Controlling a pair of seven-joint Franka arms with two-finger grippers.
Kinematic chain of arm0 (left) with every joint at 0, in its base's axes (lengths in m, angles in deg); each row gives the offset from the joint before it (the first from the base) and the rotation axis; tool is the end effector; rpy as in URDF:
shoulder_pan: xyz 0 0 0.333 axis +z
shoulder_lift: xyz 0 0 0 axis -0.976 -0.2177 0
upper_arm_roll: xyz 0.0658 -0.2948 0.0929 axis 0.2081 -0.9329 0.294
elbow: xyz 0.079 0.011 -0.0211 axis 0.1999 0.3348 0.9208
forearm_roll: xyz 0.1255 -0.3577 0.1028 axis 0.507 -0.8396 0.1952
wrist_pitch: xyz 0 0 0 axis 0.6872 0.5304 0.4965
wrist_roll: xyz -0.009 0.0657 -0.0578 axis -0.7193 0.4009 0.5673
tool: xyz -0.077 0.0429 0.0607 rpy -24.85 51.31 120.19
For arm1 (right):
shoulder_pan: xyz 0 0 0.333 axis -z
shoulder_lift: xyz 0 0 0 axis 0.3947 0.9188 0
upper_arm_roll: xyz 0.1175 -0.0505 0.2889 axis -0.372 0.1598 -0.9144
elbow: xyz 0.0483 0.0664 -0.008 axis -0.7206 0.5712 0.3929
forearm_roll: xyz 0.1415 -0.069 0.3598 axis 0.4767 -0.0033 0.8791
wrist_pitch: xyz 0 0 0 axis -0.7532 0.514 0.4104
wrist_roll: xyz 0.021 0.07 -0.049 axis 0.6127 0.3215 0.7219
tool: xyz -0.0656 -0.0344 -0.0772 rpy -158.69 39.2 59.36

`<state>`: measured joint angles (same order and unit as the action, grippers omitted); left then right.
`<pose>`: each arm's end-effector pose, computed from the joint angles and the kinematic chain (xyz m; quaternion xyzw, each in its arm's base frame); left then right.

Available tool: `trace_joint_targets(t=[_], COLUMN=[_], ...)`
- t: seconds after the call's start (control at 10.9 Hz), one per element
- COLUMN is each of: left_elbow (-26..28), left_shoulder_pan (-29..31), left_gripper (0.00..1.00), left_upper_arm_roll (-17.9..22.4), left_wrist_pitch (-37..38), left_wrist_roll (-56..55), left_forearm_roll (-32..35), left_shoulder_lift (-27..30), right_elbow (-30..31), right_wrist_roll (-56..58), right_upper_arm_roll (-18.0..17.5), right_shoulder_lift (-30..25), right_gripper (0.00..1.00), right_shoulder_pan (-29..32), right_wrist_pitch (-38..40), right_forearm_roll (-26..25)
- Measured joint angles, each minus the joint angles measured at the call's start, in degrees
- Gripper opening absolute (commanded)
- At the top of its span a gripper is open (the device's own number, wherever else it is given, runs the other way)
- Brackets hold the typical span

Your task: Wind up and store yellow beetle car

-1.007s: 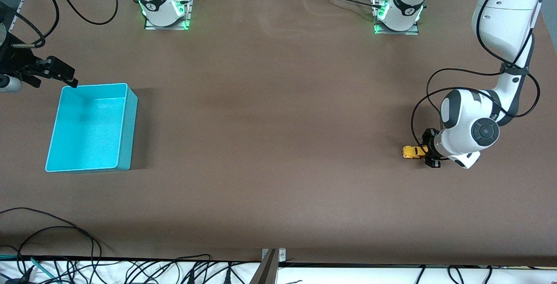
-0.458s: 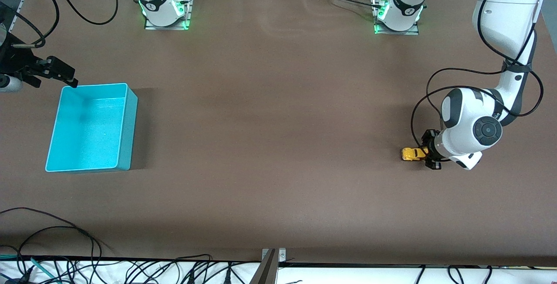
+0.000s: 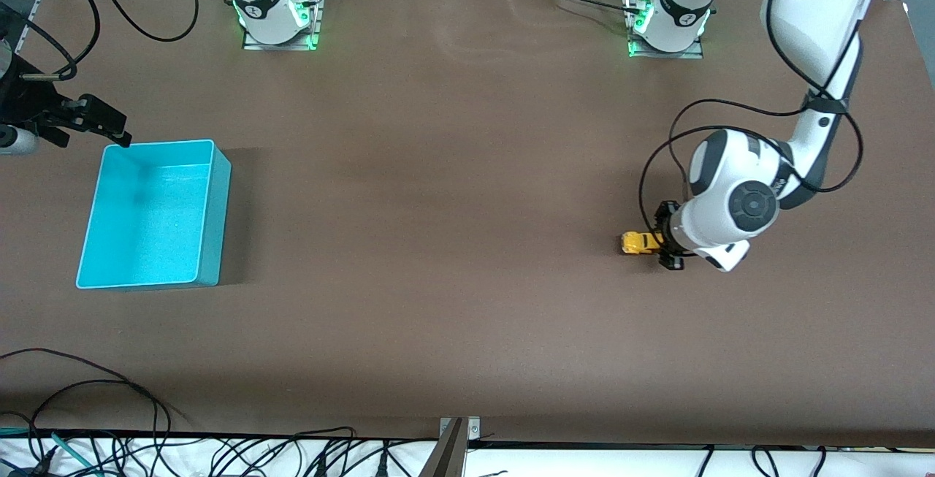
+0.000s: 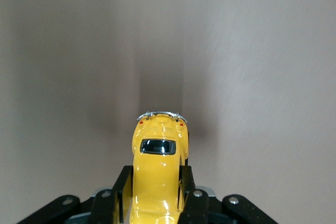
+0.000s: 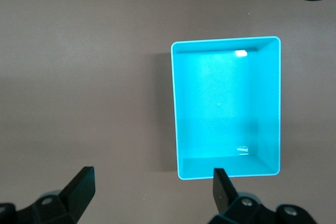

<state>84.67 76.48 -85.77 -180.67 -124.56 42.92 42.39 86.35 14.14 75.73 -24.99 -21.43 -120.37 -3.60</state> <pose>0.6270 -0.1258 0.2440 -0.6884 -0.7226 0.0529 0.0350 0.5583 -0.0137 0.5868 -0.9999 -0.0024 -0.0167 0.0021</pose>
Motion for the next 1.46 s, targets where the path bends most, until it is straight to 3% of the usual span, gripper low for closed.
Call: trace_joint_targets(t=[0.27, 0.82, 1.46], left_elbow=[1.5, 1.9, 2.0], left_shoulder_pan=[-2.5, -2.0, 0.6], left_gripper=[0.0, 0.0, 0.0], left_upper_arm_roll=[-0.1, 0.4, 0.8], left_wrist_pitch=[-0.4, -4.6, -4.7], left_wrist_roll=[-3.7, -10.7, -11.0], left_forearm_roll=[2.8, 5.8, 10.6], left_shoulder_lift=[-0.8, -3.3, -3.7], right_elbow=[0.0, 0.0, 0.0], right_wrist_roll=[0.0, 0.0, 0.0], right_upper_arm_roll=[0.0, 0.0, 0.0], right_shoulder_lift=[0.0, 0.0, 0.0], right_gripper=[1.0, 1.0, 1.0], right_shoulder_pan=[0.0, 0.0, 0.0], right_wrist_pitch=[0.0, 0.0, 0.0], right_forearm_roll=[0.0, 0.0, 0.0])
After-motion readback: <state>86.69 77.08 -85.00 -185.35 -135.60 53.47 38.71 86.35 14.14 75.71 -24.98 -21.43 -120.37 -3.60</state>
